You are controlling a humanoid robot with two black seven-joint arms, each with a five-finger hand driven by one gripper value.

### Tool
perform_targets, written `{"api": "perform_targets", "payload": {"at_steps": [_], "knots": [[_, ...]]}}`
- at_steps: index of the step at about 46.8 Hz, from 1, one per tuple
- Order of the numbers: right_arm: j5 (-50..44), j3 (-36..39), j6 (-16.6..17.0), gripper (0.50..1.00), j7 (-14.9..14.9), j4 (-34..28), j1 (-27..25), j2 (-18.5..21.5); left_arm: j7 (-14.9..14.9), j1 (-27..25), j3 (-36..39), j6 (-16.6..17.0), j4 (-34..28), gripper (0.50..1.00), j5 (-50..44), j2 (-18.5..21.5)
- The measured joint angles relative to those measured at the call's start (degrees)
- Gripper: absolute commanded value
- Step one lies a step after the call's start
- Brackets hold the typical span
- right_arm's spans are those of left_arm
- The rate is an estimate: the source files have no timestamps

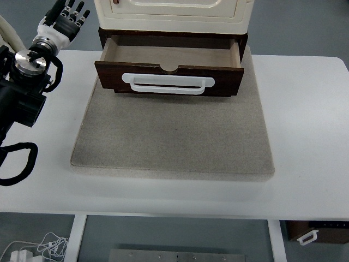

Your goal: Close the drawer under the combination cabinet

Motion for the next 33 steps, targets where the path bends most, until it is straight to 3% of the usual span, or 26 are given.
{"api": "perform_targets", "payload": {"at_steps": [33], "knots": [[0.01,0.00,0.01,0.952,-0.01,-0.04,-0.01,0.00,0.45,-0.15,0.21,-0.14,-0.05,0.999,0.05,1.85]]}}
